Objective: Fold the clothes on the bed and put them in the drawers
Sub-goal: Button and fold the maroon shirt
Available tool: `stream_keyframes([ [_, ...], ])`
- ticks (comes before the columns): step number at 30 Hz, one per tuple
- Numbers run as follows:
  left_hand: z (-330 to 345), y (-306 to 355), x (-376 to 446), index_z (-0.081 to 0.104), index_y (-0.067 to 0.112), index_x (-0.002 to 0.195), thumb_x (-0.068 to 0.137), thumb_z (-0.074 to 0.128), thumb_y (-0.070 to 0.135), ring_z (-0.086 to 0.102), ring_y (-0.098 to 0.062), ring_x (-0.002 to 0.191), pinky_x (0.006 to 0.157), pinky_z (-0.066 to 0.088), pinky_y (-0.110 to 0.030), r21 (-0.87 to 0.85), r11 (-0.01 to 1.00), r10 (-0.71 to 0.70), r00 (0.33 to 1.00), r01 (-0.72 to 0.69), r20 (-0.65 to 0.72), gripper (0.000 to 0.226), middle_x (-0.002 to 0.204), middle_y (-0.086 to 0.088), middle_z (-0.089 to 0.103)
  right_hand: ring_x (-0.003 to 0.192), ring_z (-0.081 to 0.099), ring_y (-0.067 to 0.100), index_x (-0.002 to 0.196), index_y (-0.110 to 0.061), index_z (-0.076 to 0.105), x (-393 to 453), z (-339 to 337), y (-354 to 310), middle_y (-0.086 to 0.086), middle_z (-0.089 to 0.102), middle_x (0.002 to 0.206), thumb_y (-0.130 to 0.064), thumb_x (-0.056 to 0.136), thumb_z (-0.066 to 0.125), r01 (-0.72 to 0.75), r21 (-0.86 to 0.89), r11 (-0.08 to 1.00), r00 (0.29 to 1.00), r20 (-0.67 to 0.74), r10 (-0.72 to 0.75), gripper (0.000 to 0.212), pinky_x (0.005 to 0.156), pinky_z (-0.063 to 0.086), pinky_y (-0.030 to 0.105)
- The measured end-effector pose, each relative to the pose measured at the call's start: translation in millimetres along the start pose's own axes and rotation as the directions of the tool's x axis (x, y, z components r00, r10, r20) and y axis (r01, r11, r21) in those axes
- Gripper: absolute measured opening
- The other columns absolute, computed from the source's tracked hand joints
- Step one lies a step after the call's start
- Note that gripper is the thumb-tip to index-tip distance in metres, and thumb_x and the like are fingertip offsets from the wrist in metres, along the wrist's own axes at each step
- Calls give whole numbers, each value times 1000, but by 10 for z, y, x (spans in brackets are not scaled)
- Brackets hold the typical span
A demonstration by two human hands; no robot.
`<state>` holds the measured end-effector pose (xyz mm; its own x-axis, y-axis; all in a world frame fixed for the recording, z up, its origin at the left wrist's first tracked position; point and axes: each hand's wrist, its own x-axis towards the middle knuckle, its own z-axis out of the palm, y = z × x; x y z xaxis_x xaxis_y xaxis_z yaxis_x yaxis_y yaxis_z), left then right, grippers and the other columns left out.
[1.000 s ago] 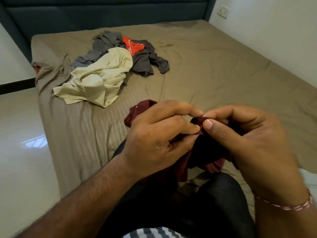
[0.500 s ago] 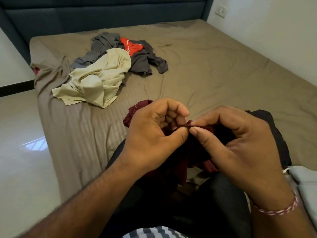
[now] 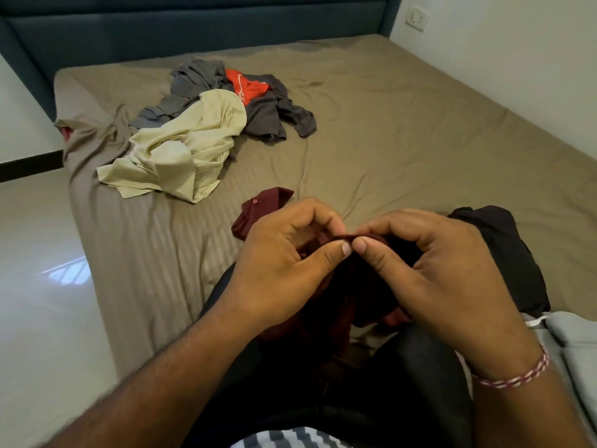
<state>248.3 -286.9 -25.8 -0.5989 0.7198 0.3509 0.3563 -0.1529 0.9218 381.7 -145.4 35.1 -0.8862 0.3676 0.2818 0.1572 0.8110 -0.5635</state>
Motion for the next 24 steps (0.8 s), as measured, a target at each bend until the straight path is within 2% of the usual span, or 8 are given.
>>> stream_keyframes([
  [3, -173, -52, 40, 72, 25, 99, 91, 78, 19, 74, -22, 93, 82, 62, -34, 137, 991, -25, 993, 9, 113, 12, 95, 6, 73, 80, 69, 0, 84, -37, 75, 11, -16, 55, -21, 71, 79, -53, 83, 67, -88, 62, 994, 996, 32, 86, 18, 66, 57, 25],
  [5, -333, -63, 76, 75, 25, 98, 91, 77, 26, 73, -14, 92, 80, 59, -26, 265, 964, -16, 983, -33, 182, 7, 93, 10, 73, 74, 71, 5, 79, -35, 75, 22, -22, 96, -19, 73, 78, -55, 79, 70, -139, 144, 980, 989, 63, 131, 20, 63, 61, 34],
  [8, -581, -91, 120, 78, 24, 96, 91, 76, 32, 71, -7, 87, 75, 56, -24, 459, 883, -15, 972, -97, 234, 10, 88, 15, 72, 70, 71, 13, 76, -29, 76, 48, -27, 181, -9, 74, 75, -52, 76, 75, -175, 217, 960, 984, 64, 165, 24, 66, 60, 49],
  [13, -861, -182, 112, 79, 18, 112, 95, 70, 8, 68, -8, 96, 82, 55, -25, 570, 805, 54, 977, -165, 207, 22, 103, 9, 71, 73, 72, 21, 77, -24, 77, 62, -63, 345, 0, 75, 77, -52, 70, 77, -252, 331, 909, 967, 119, 225, 29, 69, 60, 45],
  [15, -913, -205, 104, 77, 17, 116, 96, 67, 4, 66, -8, 97, 83, 53, -19, 636, 748, 126, 981, -191, 147, 26, 107, 5, 71, 78, 73, 21, 82, -25, 78, 58, -57, 401, 1, 77, 82, -48, 72, 77, -274, 354, 894, 958, 185, 220, 25, 72, 60, 39],
  [19, -950, -239, 109, 75, 10, 120, 95, 72, 11, 71, -13, 100, 89, 56, -29, 763, 642, 275, 951, -74, -139, 25, 111, -6, 77, 79, 75, 22, 88, -25, 80, 49, -29, 496, 3, 78, 86, -30, 82, 76, -299, 393, 869, 953, 175, 249, 9, 72, 62, 35],
  [22, -896, -247, 108, 77, 7, 116, 98, 72, 17, 71, -13, 97, 89, 54, -25, 758, 651, 358, 895, -34, -267, 21, 108, -5, 77, 75, 74, 27, 85, -21, 80, 33, -29, 496, 9, 76, 81, -34, 76, 78, -324, 465, 824, 946, 140, 293, 16, 66, 61, 32],
  [24, -818, -213, 105, 76, 5, 115, 99, 71, 15, 72, -13, 98, 89, 56, -24, 700, 711, 408, 849, -65, -335, 20, 107, -2, 75, 72, 70, 27, 84, -14, 78, 25, -32, 448, 18, 72, 81, -33, 77, 79, -312, 556, 770, 949, 142, 282, 20, 63, 58, 28],
])
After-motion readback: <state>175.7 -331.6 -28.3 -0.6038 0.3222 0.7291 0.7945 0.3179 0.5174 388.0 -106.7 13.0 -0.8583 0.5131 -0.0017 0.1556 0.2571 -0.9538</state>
